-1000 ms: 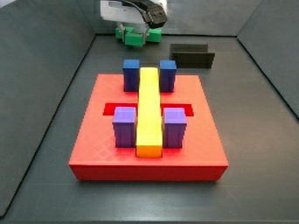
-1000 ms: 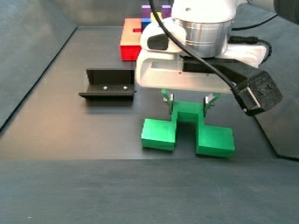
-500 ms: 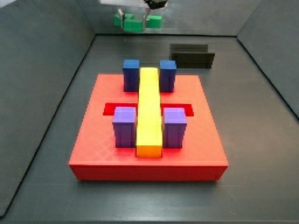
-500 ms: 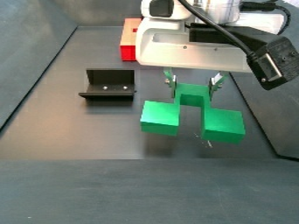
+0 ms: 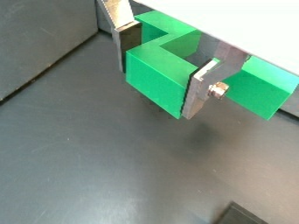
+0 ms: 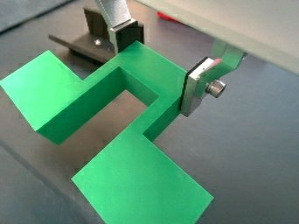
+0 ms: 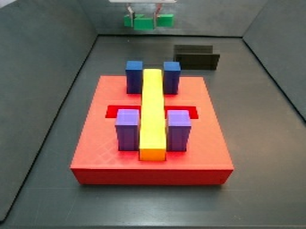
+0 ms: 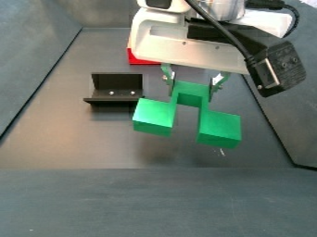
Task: Pick up the green object. Move up. Place the green object on the fixture. Regrasp the green object. Move to above the board. Insert the green object.
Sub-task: Place the green object on the fixture.
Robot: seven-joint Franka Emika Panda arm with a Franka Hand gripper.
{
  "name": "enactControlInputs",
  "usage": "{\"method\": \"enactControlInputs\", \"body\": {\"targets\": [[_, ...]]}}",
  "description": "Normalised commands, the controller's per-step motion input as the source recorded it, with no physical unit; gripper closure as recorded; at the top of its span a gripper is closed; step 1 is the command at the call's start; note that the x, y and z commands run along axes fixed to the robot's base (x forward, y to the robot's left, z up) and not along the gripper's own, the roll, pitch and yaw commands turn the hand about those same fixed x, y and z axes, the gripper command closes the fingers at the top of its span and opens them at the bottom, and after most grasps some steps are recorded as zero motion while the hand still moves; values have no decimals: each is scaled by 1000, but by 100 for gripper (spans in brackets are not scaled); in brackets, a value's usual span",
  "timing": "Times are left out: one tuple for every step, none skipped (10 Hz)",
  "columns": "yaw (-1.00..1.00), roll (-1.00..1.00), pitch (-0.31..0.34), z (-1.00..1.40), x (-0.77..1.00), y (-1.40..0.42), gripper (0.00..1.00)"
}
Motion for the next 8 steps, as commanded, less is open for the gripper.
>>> {"method": "enactControlInputs", "body": {"targets": [[0, -997, -409, 26, 151, -23, 100], [43, -837, -283, 109, 206, -114, 100], [171, -571, 0, 106, 363, -123, 100], [349, -371, 229, 26, 560, -86, 100], [306, -120, 489, 46, 700, -89, 100], [314, 0, 597, 80, 689, -37, 100], [326, 0, 600, 49, 669, -54, 100], [300, -120, 586, 126, 646, -71, 100]]}}
